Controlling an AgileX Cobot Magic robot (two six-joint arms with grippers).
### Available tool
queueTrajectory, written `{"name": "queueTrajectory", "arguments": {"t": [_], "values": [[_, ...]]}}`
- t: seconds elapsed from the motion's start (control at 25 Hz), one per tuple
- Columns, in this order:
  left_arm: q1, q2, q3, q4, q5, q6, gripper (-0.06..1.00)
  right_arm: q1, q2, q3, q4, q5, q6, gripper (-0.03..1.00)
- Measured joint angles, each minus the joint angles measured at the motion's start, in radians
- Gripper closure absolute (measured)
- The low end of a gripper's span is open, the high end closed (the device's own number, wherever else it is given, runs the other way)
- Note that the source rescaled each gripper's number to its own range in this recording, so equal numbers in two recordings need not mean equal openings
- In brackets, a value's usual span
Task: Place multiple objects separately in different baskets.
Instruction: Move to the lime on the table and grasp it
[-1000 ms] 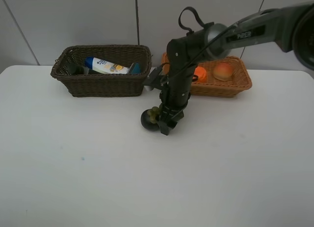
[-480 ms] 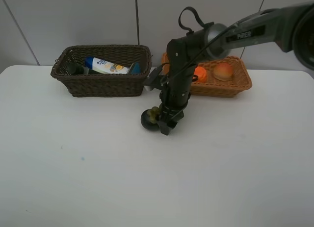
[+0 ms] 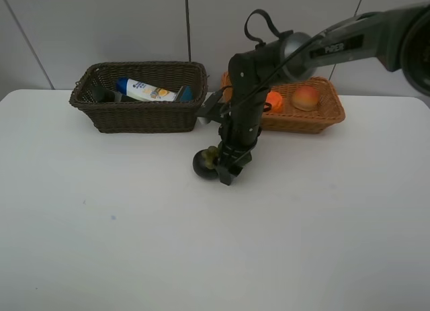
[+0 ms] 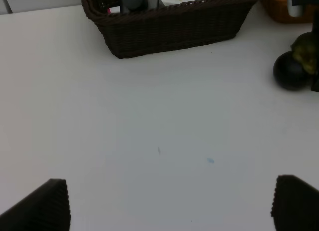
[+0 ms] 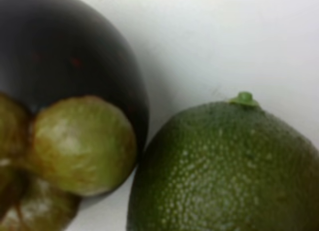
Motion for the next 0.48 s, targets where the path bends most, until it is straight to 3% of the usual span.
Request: {"name": "queueTrajectory", "arguments": {"t": [0.48], "values": [[0.000, 0.000, 0.000, 0.000, 0.000, 0.000, -0.05, 0.000, 0.000, 0.000, 0.013, -0.057, 0.010, -0.03]]}}
